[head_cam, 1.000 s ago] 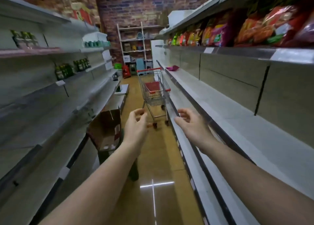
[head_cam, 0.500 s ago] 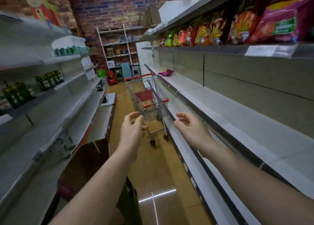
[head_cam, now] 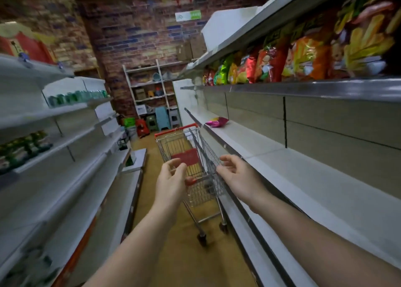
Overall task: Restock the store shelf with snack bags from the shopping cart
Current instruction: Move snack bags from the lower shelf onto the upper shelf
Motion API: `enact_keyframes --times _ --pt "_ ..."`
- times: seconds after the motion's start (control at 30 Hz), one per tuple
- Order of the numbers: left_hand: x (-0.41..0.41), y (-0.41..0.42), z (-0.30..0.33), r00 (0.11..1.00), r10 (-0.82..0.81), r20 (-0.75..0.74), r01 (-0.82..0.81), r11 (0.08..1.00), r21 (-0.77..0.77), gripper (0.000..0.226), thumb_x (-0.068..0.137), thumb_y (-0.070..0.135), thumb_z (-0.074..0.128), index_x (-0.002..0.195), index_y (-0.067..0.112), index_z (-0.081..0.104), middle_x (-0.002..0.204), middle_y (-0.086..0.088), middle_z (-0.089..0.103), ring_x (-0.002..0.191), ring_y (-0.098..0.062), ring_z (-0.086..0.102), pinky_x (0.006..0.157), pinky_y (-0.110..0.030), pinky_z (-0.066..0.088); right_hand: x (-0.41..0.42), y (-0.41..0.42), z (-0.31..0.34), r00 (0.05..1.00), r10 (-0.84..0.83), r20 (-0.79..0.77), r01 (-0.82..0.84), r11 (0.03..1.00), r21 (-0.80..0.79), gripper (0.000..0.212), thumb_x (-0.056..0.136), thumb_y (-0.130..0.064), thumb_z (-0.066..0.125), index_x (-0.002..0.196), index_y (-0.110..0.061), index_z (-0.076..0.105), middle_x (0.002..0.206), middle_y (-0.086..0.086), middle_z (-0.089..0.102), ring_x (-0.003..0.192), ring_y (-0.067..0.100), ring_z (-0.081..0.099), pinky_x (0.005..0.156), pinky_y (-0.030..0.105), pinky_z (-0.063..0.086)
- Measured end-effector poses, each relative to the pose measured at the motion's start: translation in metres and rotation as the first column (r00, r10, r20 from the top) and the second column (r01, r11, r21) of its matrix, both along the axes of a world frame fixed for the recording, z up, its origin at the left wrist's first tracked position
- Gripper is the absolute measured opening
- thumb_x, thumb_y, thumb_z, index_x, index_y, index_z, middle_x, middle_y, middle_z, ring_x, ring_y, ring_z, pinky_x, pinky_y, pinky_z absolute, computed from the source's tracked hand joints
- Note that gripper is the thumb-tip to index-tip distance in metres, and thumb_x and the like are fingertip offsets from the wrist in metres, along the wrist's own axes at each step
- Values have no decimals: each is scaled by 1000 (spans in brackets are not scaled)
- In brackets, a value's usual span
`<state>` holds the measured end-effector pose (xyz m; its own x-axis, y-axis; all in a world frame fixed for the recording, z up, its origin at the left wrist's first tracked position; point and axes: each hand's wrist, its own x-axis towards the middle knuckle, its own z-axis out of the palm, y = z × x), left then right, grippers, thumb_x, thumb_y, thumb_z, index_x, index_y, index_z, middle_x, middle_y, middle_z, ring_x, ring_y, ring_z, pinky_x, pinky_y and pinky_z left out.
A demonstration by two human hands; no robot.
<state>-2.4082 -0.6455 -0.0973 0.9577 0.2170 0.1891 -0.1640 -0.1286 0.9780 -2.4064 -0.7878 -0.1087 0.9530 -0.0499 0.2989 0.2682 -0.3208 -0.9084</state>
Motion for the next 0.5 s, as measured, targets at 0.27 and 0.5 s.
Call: enact_keyframes --times 0.27,0.5 --pt "194 24 10 1000 4 23 -4 1000 4 19 100 26 44 117 23 48 106 0 60 92 -15 60 73 -28 48 193 28 14 998 39 -40 -40 999 -26 38 94 -28 50 131 -21 46 123 -2 51 107 10 47 91 28 42" --pt "387 37 -2 988 -155 5 155 985 -82 18 99 27 45 117 24 47 112 -2 57 99 -21 62 93 -44 51 381 42 -12 990 -107 -90 104 994 -42 39 94 -27 51 131 -19 47 132 2 50 116 17 48 92 27 41"
